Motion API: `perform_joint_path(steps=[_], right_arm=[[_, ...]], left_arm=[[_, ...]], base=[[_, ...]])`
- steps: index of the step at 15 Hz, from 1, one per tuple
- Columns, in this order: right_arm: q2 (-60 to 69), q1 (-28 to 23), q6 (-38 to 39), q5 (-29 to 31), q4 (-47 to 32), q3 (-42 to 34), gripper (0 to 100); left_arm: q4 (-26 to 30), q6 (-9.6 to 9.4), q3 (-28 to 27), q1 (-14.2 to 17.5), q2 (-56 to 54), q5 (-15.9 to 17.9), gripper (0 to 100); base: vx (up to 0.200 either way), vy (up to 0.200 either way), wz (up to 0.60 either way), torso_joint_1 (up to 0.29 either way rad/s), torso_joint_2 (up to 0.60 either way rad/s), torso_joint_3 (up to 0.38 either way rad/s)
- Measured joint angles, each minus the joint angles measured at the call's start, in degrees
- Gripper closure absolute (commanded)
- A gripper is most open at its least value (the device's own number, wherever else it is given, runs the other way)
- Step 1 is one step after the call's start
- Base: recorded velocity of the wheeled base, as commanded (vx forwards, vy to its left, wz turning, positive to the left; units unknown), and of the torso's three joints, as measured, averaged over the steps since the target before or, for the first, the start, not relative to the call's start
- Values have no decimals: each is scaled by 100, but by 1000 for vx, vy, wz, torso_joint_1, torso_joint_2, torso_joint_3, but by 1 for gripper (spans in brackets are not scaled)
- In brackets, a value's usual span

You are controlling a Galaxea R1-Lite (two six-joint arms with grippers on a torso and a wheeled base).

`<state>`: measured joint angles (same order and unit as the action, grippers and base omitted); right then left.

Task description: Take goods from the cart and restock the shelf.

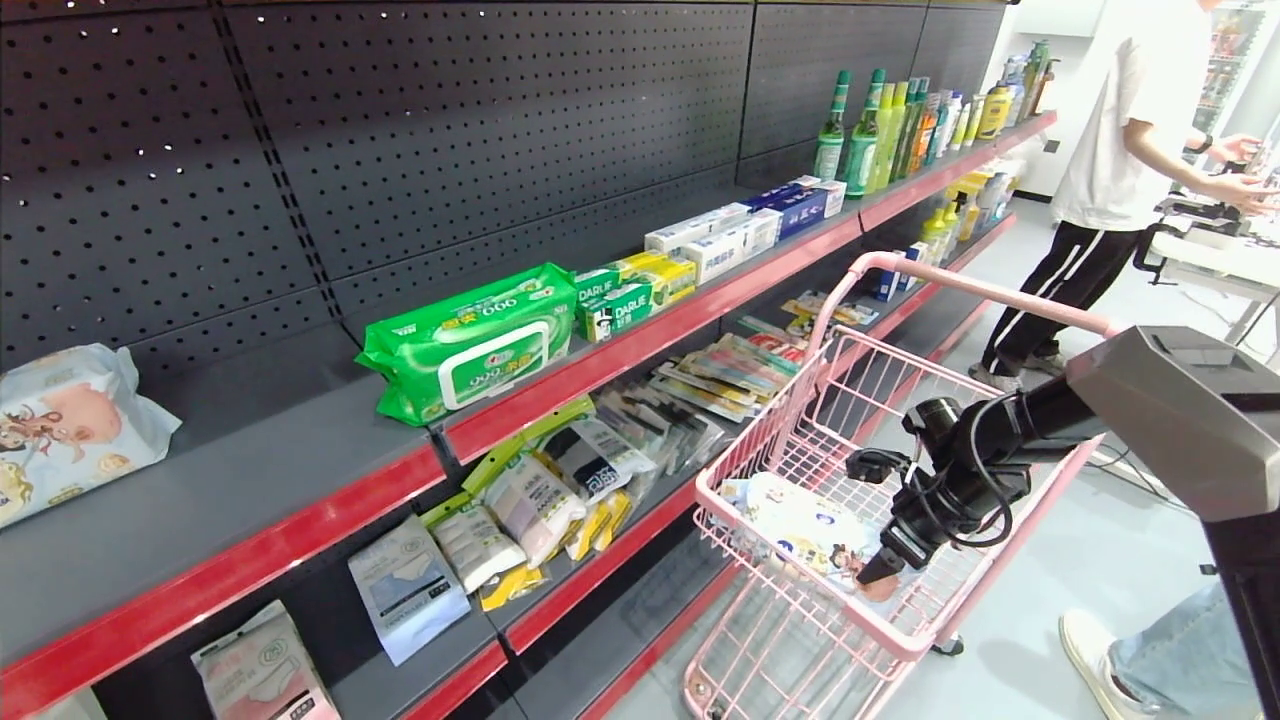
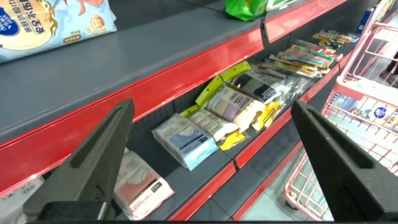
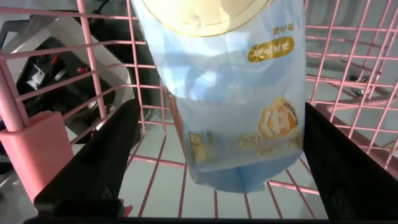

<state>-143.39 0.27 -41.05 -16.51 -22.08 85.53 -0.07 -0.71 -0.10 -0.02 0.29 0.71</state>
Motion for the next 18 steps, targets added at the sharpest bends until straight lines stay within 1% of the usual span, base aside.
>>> perform_joint_path(steps=[3,5,13,14,18], right_arm=[[-91,9,67,-7,7,85,0],[-129,20,98,-16,10,146,0],[-151,135,196,-16,2,179,0],[-173,166,210,-16,7,173,100],[-273,207,372,-7,40,171,100]], left_arm=[[7,0,0,-5,20,-2,0],[12,0,2,-27,56,-2,0],[7,0,0,-33,118,0,0],[10,0,0,-33,127,-2,0],[7,0,0,-33,139,-2,0]], base=[[0,0,0,-137,323,189],[0,0,0,-49,146,80],[0,0,0,-2,6,5],[0,0,0,0,0,0],[0,0,0,0,0,0]])
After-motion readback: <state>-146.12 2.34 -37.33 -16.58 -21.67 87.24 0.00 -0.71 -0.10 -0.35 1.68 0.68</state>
